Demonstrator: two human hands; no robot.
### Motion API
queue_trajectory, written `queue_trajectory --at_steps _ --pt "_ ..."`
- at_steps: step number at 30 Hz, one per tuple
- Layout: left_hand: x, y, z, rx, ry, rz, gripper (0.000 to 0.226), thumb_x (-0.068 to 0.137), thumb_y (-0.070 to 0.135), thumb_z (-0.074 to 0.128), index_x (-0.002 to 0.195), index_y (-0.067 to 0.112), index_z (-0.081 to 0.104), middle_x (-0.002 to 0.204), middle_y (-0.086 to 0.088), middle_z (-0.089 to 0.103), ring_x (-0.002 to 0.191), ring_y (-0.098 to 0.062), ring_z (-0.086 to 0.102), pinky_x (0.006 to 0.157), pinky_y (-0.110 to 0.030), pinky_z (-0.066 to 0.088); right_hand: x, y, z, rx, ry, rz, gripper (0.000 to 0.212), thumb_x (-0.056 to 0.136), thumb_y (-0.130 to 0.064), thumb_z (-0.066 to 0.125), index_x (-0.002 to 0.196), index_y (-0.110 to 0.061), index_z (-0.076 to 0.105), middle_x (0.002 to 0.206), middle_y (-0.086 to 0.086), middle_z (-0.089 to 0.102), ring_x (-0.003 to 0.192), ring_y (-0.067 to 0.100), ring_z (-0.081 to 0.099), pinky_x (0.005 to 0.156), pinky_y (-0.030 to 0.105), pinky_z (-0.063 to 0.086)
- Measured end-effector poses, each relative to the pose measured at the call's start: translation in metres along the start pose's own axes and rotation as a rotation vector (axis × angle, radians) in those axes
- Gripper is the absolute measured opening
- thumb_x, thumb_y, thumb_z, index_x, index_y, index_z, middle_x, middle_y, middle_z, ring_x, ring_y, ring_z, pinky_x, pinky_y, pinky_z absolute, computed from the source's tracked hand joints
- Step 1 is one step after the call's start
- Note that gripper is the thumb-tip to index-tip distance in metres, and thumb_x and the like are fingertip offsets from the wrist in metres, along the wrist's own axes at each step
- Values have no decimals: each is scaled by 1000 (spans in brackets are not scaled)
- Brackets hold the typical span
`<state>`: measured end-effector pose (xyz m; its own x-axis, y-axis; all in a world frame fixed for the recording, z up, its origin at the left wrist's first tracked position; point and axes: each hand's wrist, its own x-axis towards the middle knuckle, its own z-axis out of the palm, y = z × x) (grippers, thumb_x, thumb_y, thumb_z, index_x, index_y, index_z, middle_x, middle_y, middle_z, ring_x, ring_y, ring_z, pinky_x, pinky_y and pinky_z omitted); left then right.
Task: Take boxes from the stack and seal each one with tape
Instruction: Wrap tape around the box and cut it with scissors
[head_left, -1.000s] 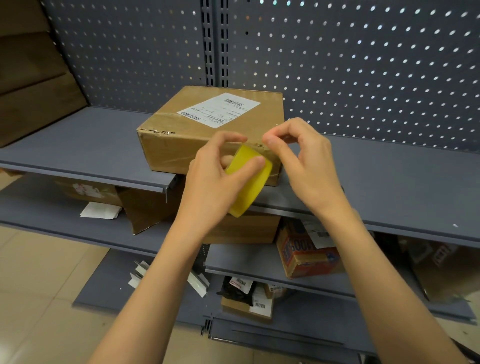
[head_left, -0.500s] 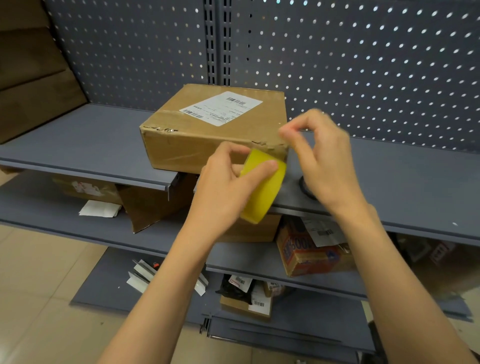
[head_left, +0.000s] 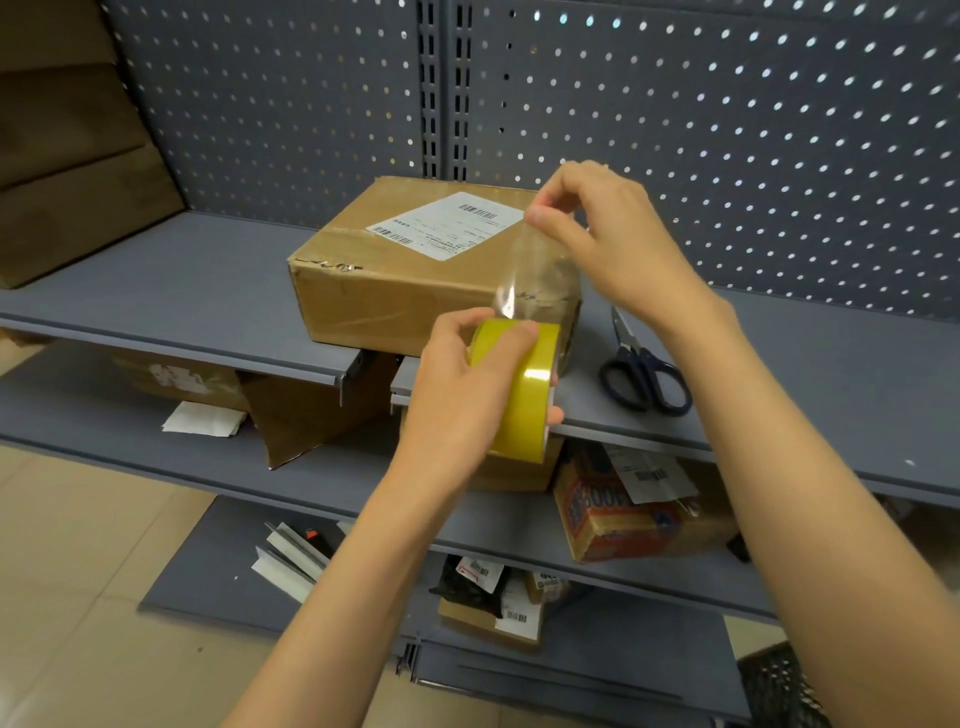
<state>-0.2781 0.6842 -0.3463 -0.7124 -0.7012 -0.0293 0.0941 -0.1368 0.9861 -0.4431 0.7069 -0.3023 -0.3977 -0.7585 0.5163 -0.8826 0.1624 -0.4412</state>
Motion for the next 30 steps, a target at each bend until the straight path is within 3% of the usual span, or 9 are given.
queue_trajectory --at_steps 3,7,10,13,18,22,30 --pt "1 3 1 11 2 23 35 93 22 59 125 15 46 83 9 57 45 4 61 42 -11 43 9 6 3 -24 -62 9 12 96 -24 53 94 -13 60 99 1 59 92 13 50 78 25 36" --pt "4 5 0 19 1 3 38 92 21 61 125 19 44 86 6 60 47 -3 64 48 -18 52 16 14 9 -44 -111 25 8 96 -25 54 90 -20 56 96 -4 58 96 15 53 83 31 41" --pt "7 5 -2 22 1 19 37 92 20 61 123 21 41 83 9 60 49 -3 64 49 -18 53 19 19 12 -37 -132 24 13 96 -23 54 95 -13 62 97 -4 59 94 13 52 75 23 35" --pt "9 5 -4 35 -22 40 39 92 19 61 123 24 40 87 4 64 52 -9 67 53 -23 55 21 23 12 -31 -140 25 9 95 -22 54 91 -17 60 99 -1 60 92 11 51 73 19 33" --pt "14 5 -4 57 -25 47 39 91 20 62 127 21 47 114 -12 60 55 -12 69 51 -26 56 22 25 7 3 -81 3 11 94 -22 56 91 -13 62 98 4 61 89 12 51 73 16 35" --pt "15 4 -3 56 -36 49 37 91 19 62 126 18 49 97 -4 67 58 -14 70 57 -31 58 23 28 5 3 -81 -5 14 95 -23 56 94 -11 63 95 0 58 78 3 46 69 8 33" --pt "17 2 -1 45 -38 32 45 90 21 63 131 22 44 96 -6 69 61 -19 72 56 -29 59 26 32 9 -2 -111 -9 9 94 -24 56 90 -16 61 98 -1 60 88 9 51 68 7 33"
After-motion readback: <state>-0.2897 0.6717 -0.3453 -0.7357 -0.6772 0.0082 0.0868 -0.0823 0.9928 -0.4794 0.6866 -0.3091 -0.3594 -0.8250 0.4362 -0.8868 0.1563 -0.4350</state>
